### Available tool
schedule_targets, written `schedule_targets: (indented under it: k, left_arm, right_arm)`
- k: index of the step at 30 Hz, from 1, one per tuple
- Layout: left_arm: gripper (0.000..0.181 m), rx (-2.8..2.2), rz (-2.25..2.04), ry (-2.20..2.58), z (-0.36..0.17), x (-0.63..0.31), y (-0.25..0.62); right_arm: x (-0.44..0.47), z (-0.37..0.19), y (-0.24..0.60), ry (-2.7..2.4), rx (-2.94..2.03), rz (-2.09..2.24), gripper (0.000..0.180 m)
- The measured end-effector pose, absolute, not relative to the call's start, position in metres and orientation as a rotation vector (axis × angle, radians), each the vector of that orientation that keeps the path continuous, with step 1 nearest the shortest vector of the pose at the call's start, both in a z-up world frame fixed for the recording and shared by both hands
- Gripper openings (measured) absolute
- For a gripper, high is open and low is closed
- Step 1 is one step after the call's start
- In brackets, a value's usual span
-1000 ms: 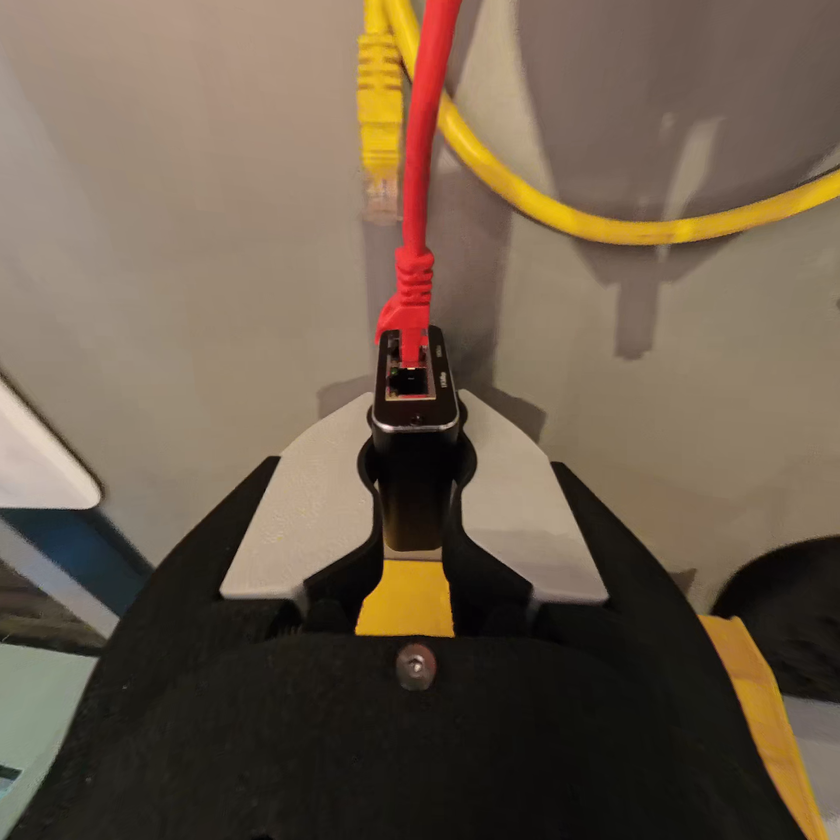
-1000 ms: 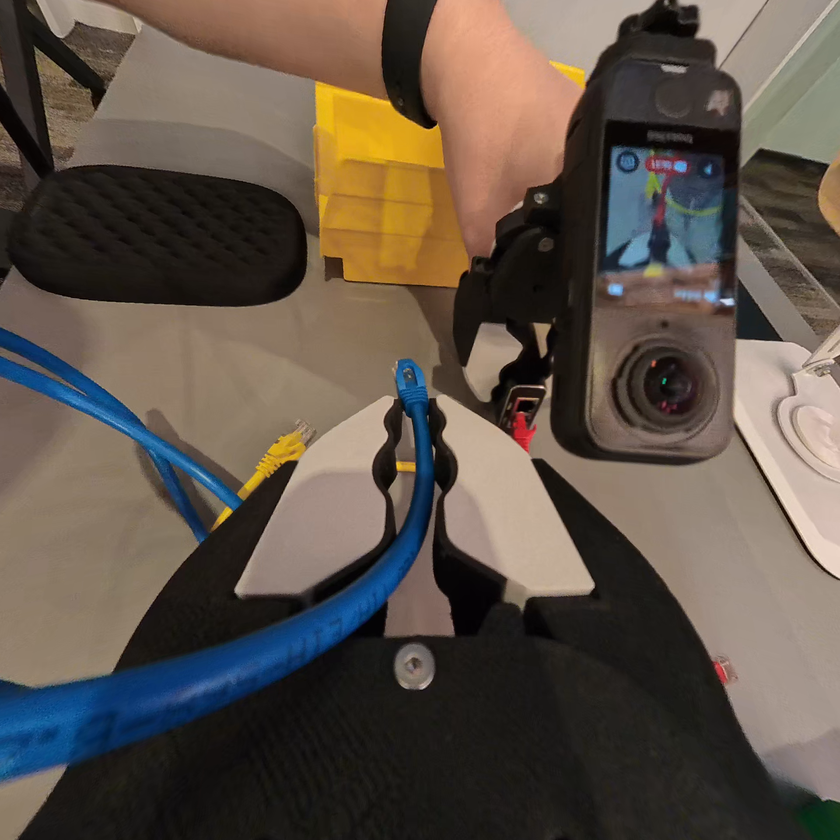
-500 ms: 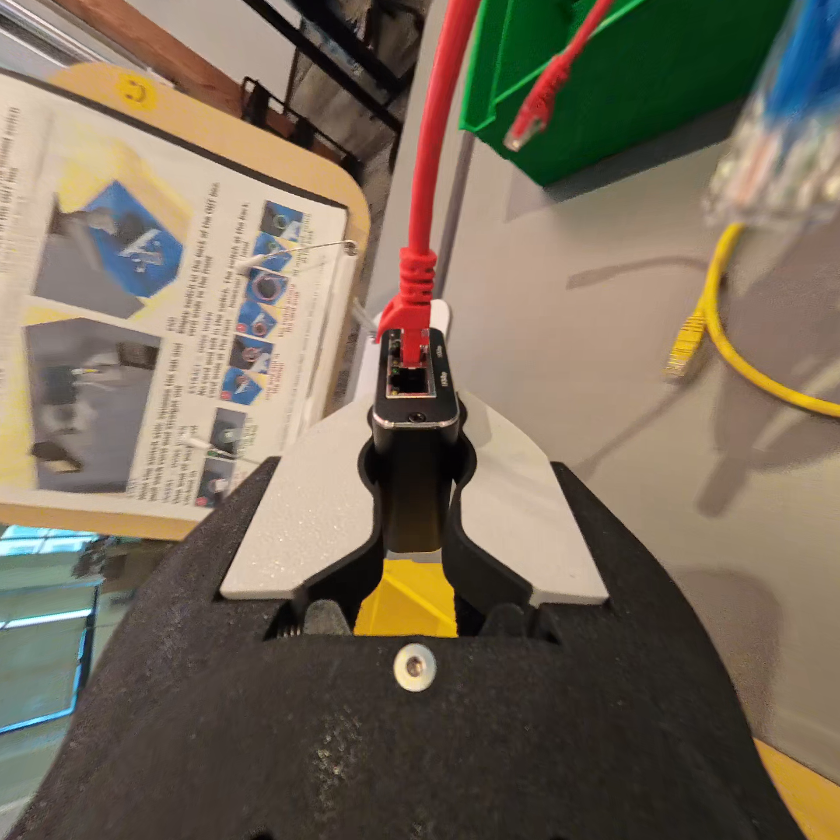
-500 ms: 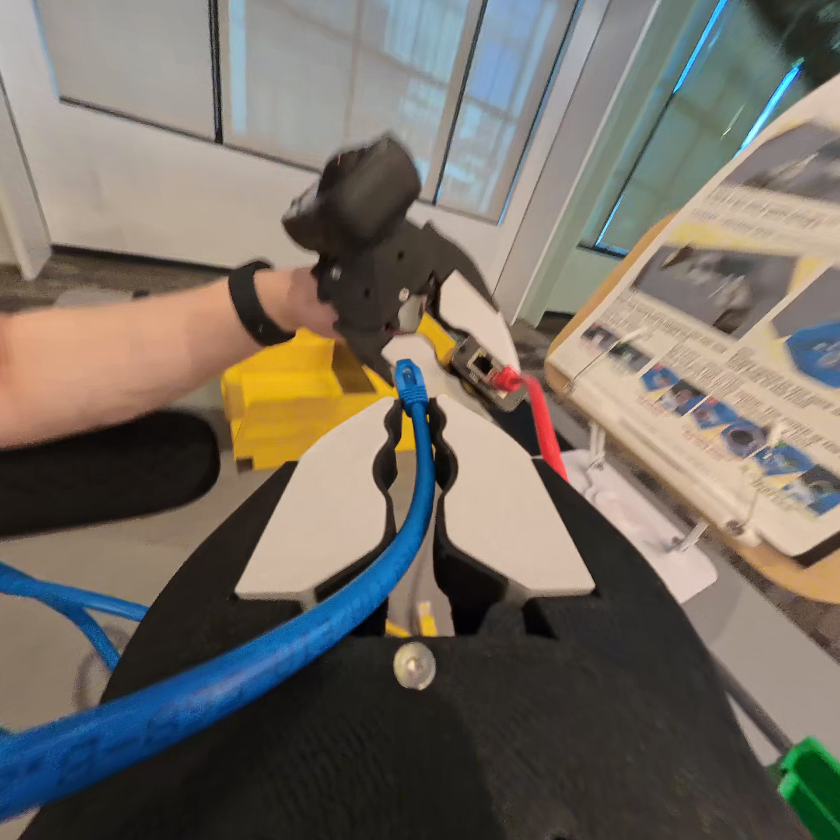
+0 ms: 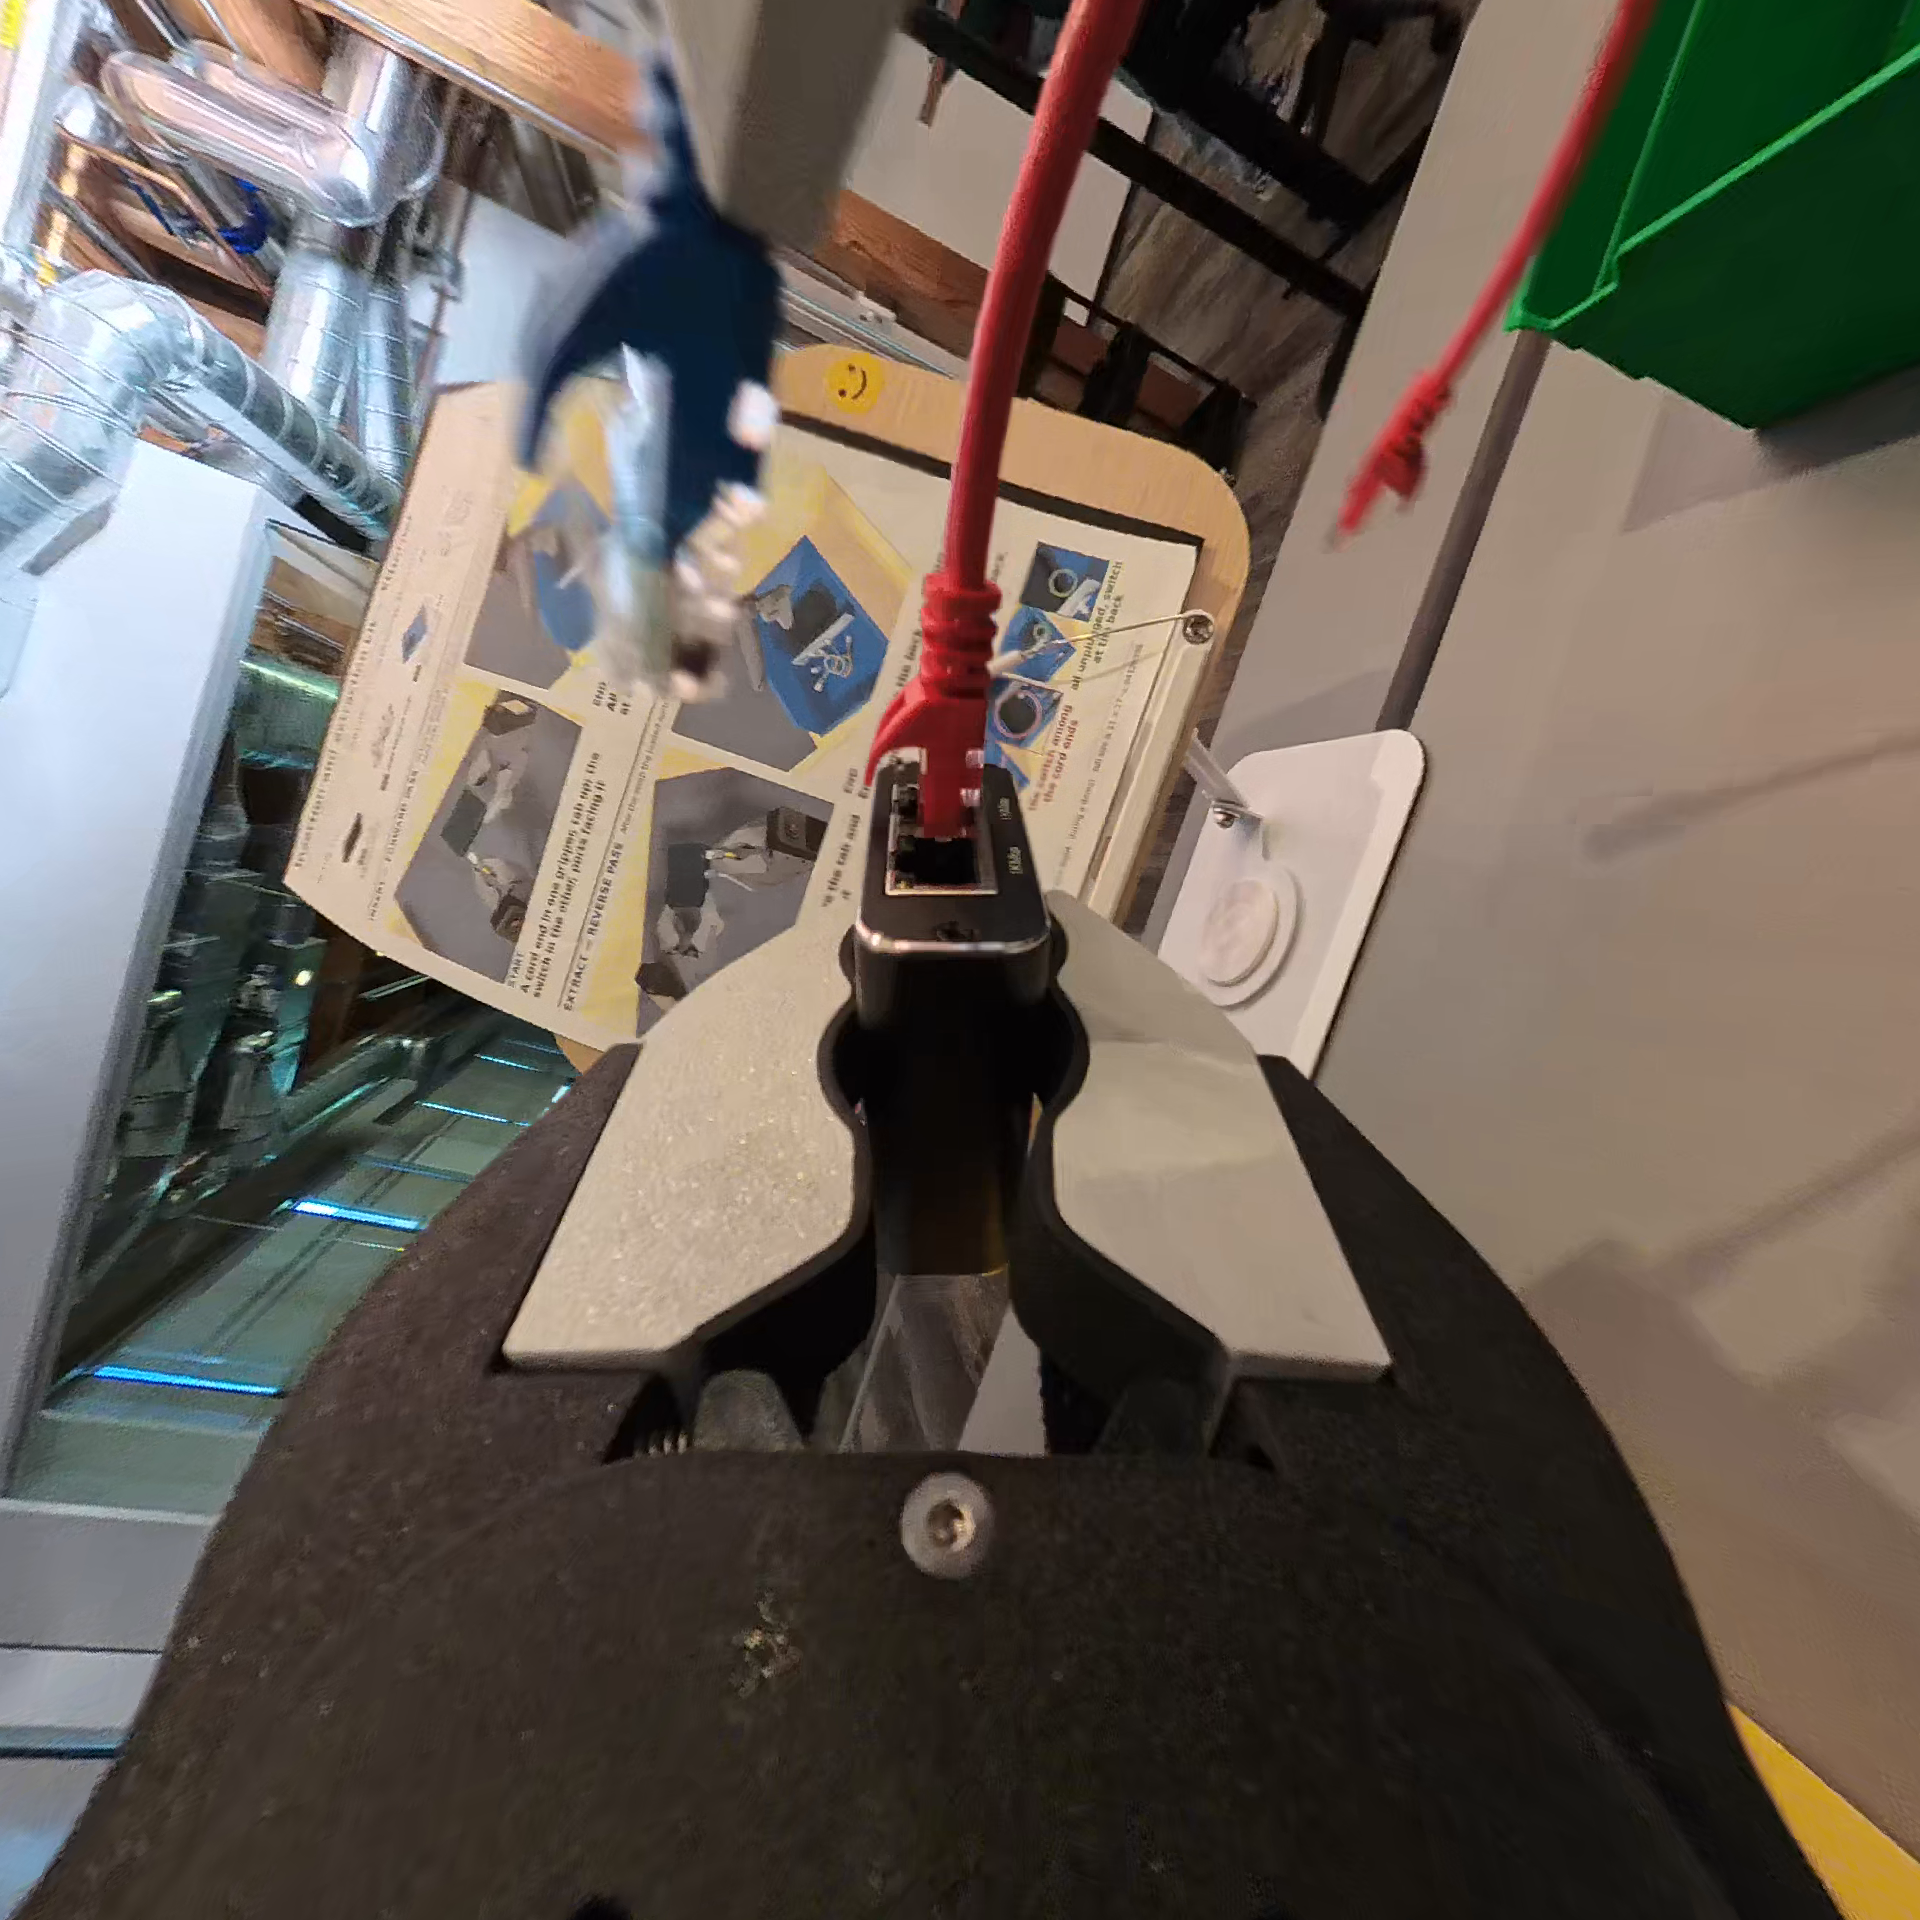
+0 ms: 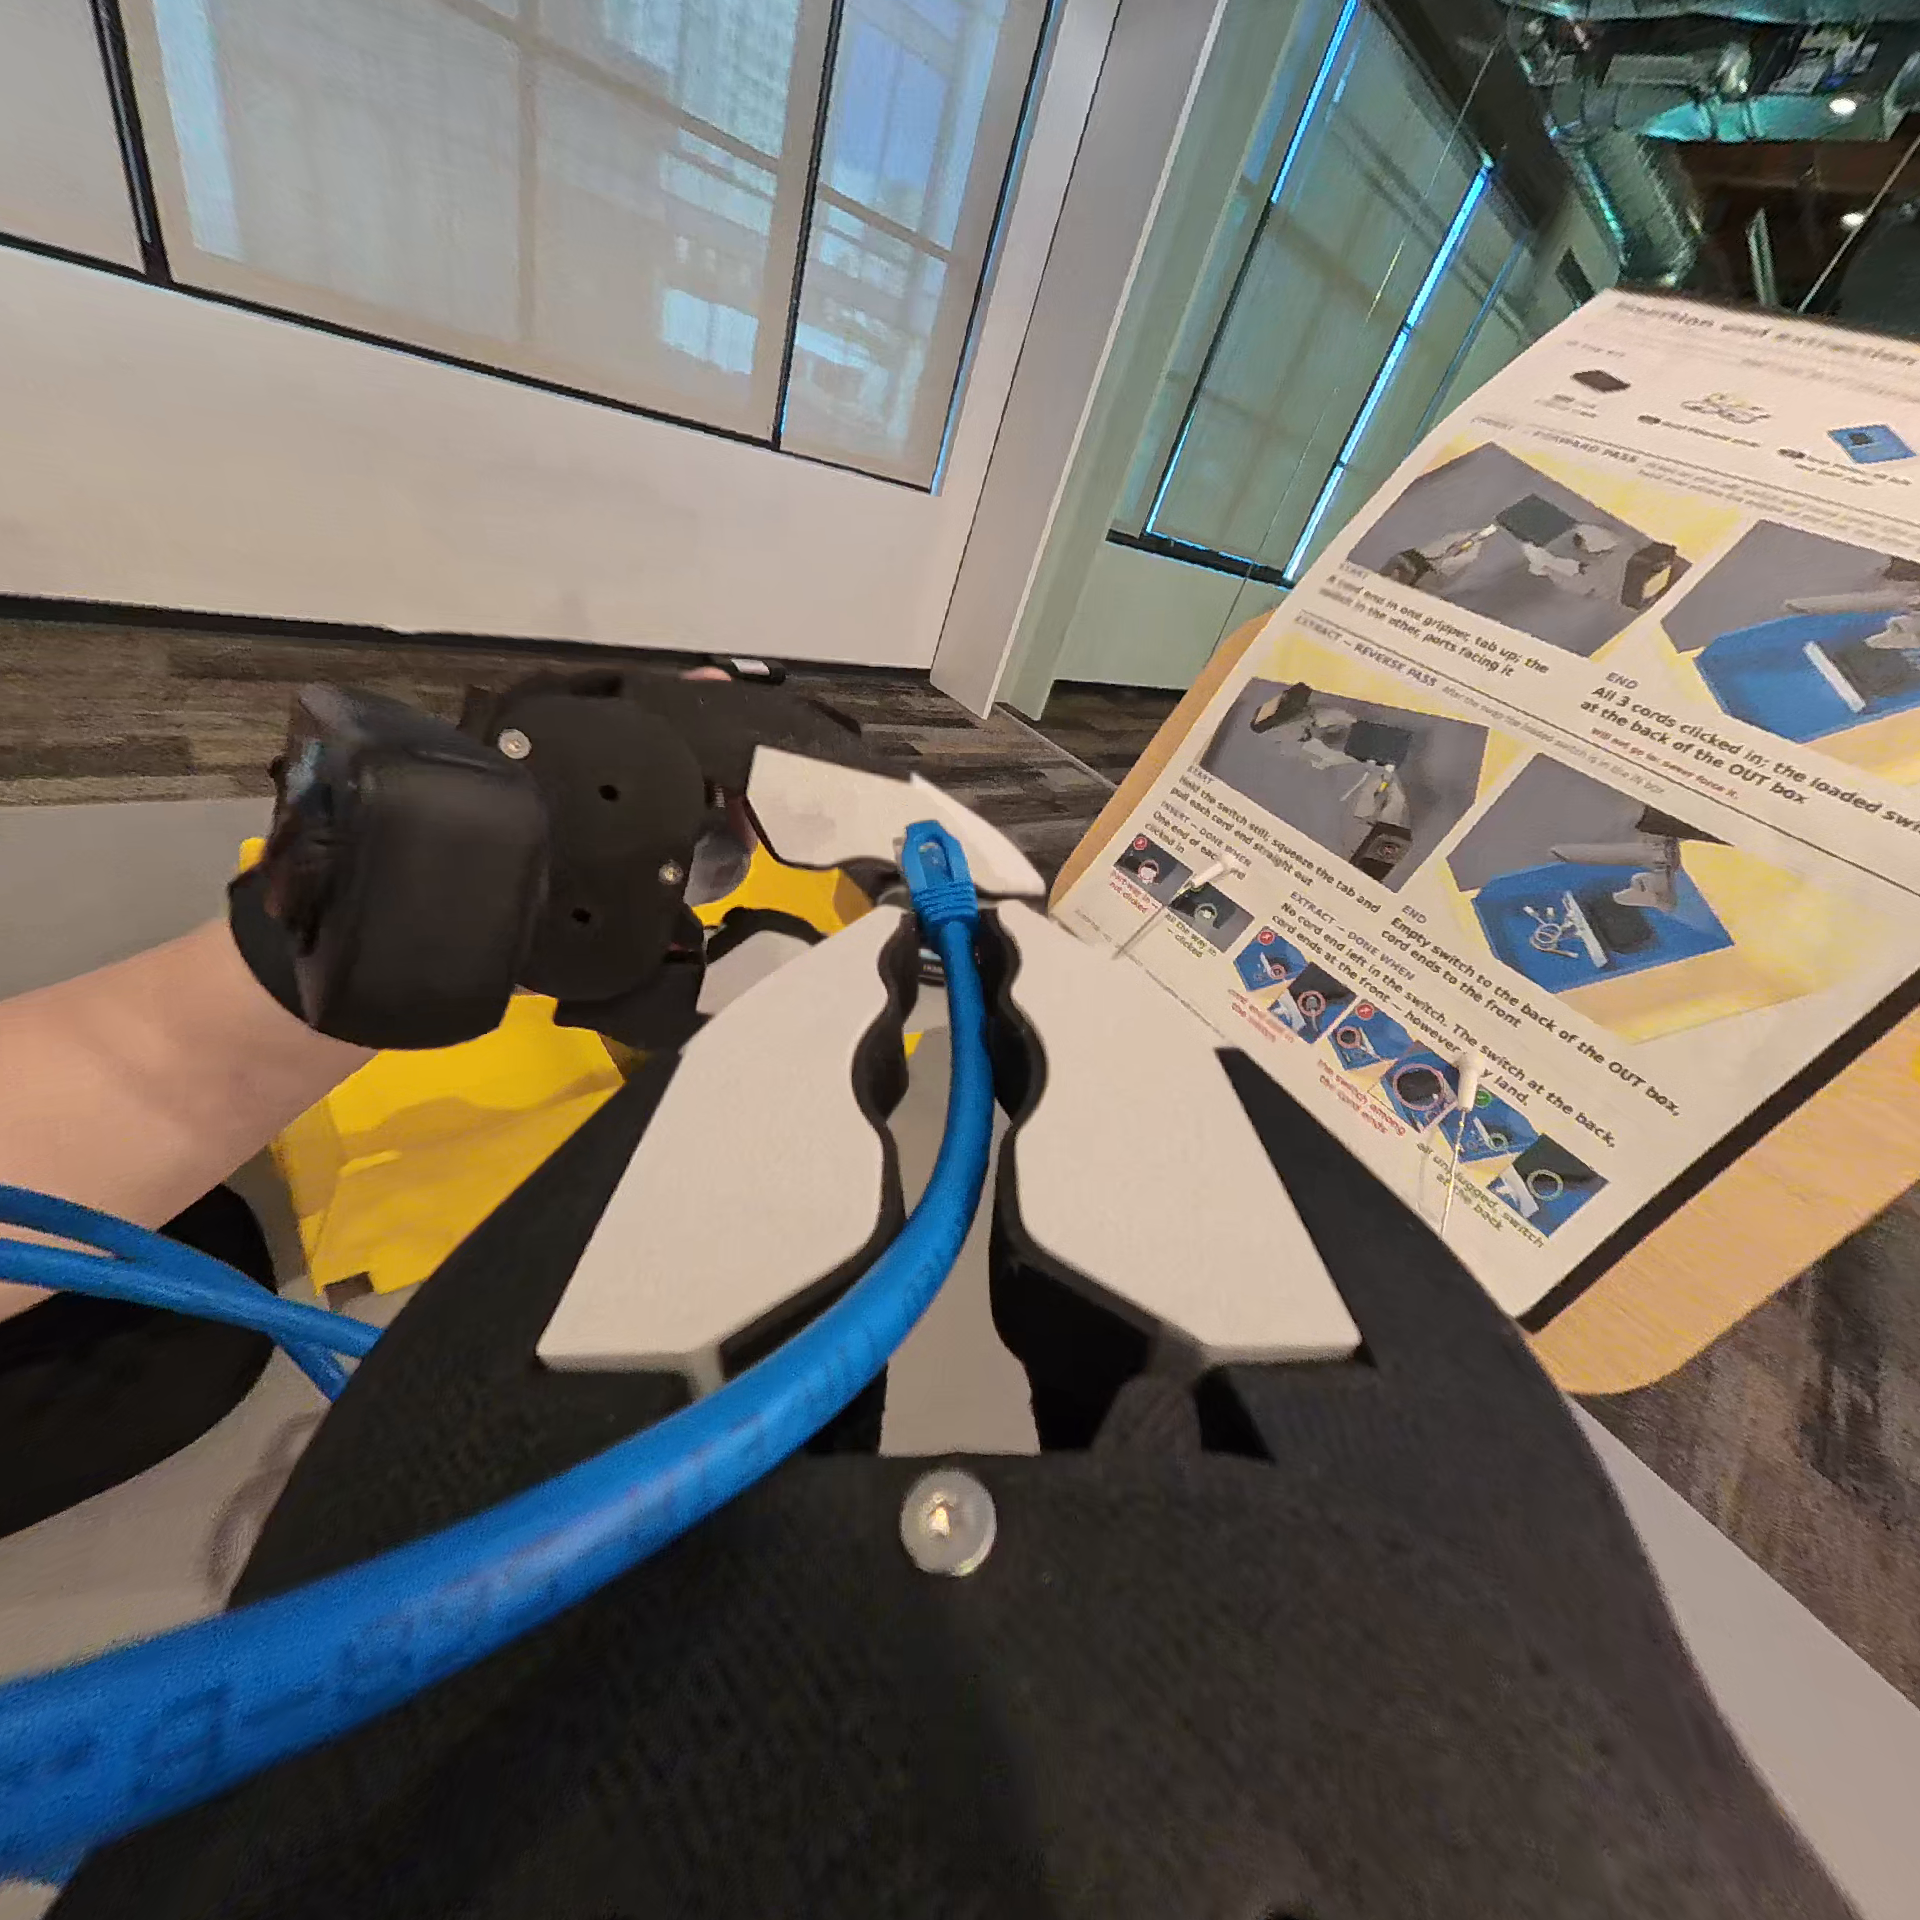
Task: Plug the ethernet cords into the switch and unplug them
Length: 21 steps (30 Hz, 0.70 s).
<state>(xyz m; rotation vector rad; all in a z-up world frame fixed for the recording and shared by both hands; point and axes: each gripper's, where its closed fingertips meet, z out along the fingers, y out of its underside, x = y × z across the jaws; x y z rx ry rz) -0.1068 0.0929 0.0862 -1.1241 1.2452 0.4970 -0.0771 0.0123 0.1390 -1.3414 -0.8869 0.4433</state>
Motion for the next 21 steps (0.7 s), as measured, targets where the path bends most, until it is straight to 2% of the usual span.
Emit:
schedule_targets:
  k: [9,21]
  left_arm:
    - [0.026,-1.009,0.594,1.167,0.11,-0.105,0.083]
    - [0.026,-0.868,0.668,1.119,0.128,-0.104,0.069]
  right_arm:
    - [-0.074,0.125,0.022,-0.862,-1.371,0.381,0.012]
    - [-0.077,0.133,0.012,-0.845,-1.302,0.44,0.012]
